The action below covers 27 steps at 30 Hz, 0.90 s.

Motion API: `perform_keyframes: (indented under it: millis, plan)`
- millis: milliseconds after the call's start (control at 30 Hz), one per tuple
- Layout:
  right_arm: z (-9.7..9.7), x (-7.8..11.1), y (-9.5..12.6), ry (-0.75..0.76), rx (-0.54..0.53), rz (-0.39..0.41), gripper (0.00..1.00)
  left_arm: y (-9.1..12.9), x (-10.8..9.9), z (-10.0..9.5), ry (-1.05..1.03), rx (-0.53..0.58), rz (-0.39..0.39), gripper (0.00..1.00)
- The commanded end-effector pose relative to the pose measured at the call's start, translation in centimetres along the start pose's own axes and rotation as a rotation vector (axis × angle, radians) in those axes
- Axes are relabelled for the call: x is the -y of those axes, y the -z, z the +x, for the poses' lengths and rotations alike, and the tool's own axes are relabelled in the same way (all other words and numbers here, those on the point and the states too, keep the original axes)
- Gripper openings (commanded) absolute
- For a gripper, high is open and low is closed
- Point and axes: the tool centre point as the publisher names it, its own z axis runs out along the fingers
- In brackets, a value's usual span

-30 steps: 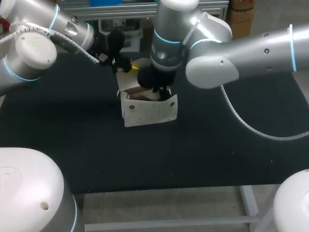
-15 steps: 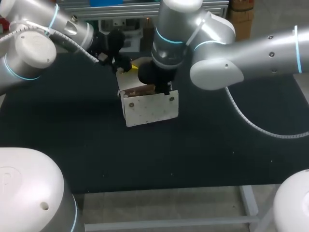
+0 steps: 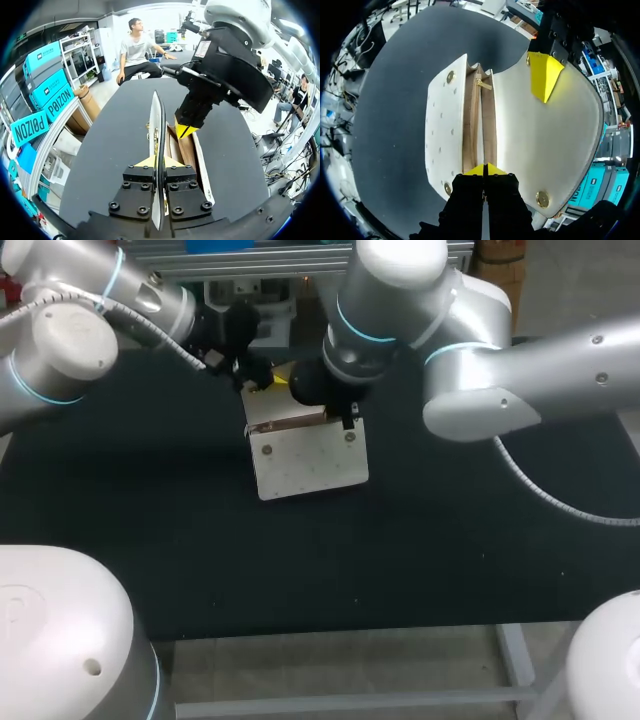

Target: Pick up the bag, open it, inspect its contents, close it, and place it on the opposite side

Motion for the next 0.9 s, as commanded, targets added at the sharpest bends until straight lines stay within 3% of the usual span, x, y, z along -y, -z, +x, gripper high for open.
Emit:
perform_keyframes:
  millis: [33,367,533,900]
  plan:
    - [0.8,0.5,2.1,0.001,0.144,0.001,0.00,-0.1,0.1,-0.1,0.011,-0.002,0.000,0.00]
    - [1.5,0.9,7.6,0.013,0.303,0.047,0.00,1.3,1.4,0.3,0.059,-0.029,0.019,0.00]
    - [2.8,1.5,9.7,0.007,0.342,0.063,0.00,1.8,2.1,0.5,0.089,-0.082,-0.020,0.00]
    - [6.0,1.7,10.7,0.000,0.364,0.077,0.00,-2.1,0.5,-0.7,0.100,-0.204,-0.108,0.00]
